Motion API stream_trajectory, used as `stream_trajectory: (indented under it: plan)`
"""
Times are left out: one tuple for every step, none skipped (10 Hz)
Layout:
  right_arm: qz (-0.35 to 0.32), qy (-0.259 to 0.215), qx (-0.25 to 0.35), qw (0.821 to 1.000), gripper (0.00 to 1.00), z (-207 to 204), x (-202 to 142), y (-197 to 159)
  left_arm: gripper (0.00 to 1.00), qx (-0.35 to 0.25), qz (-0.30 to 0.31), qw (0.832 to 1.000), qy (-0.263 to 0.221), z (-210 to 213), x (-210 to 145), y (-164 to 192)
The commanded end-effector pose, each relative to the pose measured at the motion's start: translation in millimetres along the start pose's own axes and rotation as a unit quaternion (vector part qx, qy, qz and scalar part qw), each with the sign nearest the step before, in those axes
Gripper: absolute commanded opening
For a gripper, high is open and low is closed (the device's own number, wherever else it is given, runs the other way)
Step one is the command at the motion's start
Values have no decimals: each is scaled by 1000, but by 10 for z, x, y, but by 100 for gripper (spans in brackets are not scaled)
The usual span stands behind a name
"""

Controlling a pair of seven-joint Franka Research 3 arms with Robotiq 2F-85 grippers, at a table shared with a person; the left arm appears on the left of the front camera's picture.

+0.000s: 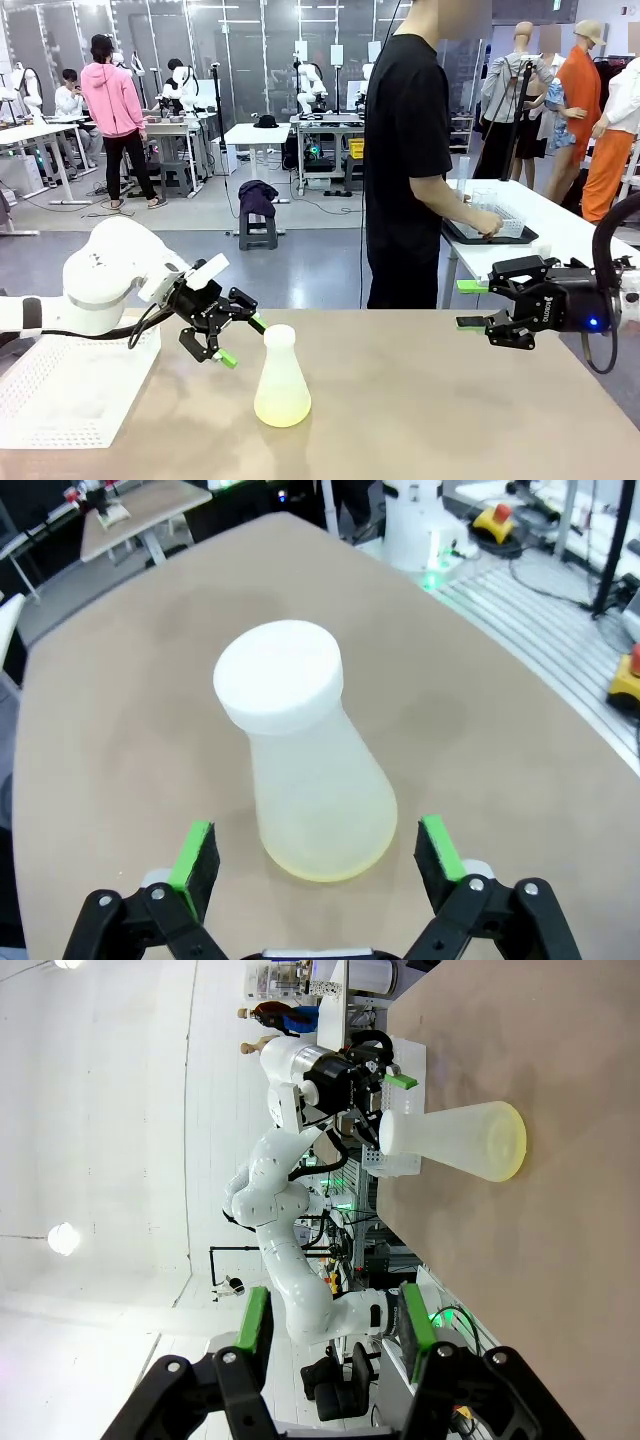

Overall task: Prepare the solutions needed for the experiment.
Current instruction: When the human places the Big flask in the center of the table, pick up the Big flask and place it in the left Organizing basket.

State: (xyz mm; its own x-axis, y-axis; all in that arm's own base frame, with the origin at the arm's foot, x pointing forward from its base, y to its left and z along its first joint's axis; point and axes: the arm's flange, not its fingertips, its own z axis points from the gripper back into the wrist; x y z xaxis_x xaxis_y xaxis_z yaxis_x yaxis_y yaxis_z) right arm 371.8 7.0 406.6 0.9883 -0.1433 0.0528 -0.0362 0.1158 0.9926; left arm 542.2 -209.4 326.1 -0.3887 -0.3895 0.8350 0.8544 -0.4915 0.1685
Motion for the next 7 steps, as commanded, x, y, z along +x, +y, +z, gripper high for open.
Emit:
stream_trajectory:
  plan:
    - [3,-1,2,1000,64,-11,1,13,100,-7,-8,1000,18,32,63,8]
    - [3,-1,2,1000,64,-11,1,13,100,-7,-8,1000,18,32,63,8]
    - [3,-1,2,1000,64,-11,1,13,100,-7,-8,1000,18,32,63,8]
    - [3,-1,2,1000,64,-11,1,13,100,-1,-3,1000,2,5,17,4]
    - [3,-1,2,1000,64,-11,1,13,100,18,8,1000,-19,-61,-94,-2]
    - [3,-1,2,1000,64,-11,1,13,100,31,10,999,-30,-122,-117,-5]
    - [3,-1,2,1000,64,-11,1,13,100,37,23,998,-46,-176,-128,-8]
